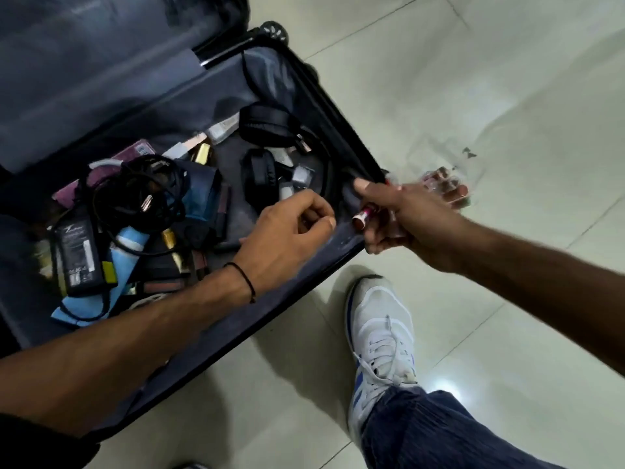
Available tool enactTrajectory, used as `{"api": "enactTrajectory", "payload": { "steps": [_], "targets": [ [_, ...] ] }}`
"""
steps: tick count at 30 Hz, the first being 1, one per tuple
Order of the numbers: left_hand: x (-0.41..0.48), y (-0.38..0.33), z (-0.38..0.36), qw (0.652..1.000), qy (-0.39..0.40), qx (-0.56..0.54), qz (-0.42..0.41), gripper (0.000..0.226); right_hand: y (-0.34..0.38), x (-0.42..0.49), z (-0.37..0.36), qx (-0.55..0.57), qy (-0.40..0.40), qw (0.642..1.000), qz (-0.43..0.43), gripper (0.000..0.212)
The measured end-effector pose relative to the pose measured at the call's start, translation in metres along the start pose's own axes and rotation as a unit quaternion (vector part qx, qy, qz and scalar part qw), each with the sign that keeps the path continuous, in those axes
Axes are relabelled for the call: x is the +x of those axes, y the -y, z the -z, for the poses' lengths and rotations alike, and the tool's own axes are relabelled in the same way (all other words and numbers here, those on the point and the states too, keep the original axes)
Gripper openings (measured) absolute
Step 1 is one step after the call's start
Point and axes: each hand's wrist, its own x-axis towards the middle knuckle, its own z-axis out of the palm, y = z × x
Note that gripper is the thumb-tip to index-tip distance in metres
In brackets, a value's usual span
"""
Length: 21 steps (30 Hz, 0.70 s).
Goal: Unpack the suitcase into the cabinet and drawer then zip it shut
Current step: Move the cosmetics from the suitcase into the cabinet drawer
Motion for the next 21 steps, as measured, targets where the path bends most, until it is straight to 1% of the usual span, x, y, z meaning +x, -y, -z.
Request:
{"api": "enactTrajectory", "payload": {
  "steps": [2, 3, 6, 10, 13, 16, 17, 19, 21],
  "targets": [
    [0.008, -0.01, -0.011, 1.0, 0.009, -0.014, -0.019, 0.004, -0.011, -0.007, 0.003, 0.052, -0.048, 0.997, 0.027, 0.042],
    [0.014, -0.014, -0.017, 1.0, 0.011, -0.009, -0.027, 0.004, -0.017, -0.01, 0.008, 0.088, -0.079, 0.992, 0.04, 0.038],
    [0.033, -0.024, -0.032, 0.999, 0.015, 0.011, -0.048, 0.008, -0.037, -0.02, 0.03, 0.181, -0.175, 0.966, 0.064, 0.028],
    [0.053, -0.041, -0.051, 0.989, 0.034, 0.077, -0.12, 0.011, -0.065, -0.032, 0.061, 0.283, -0.267, 0.919, 0.056, 0.021],
    [0.067, -0.047, -0.066, 0.975, 0.067, 0.123, -0.173, 0.012, -0.083, -0.033, 0.079, 0.328, -0.305, 0.893, 0.045, 0.014],
    [0.088, -0.046, -0.08, 0.945, 0.096, 0.236, -0.206, 0.017, -0.094, -0.027, 0.091, 0.345, -0.321, 0.881, 0.04, 0.005],
    [0.094, -0.045, -0.083, 0.93, 0.106, 0.282, -0.208, 0.021, -0.096, -0.026, 0.093, 0.34, -0.319, 0.884, 0.041, 0.005],
    [0.105, -0.045, -0.085, 0.896, 0.13, 0.373, -0.202, 0.031, -0.097, -0.022, 0.094, 0.315, -0.316, 0.894, 0.039, 0.011],
    [0.113, -0.045, -0.085, 0.861, 0.157, 0.441, -0.201, 0.038, -0.096, -0.019, 0.094, 0.277, -0.318, 0.906, 0.039, 0.014]
  ]
}}
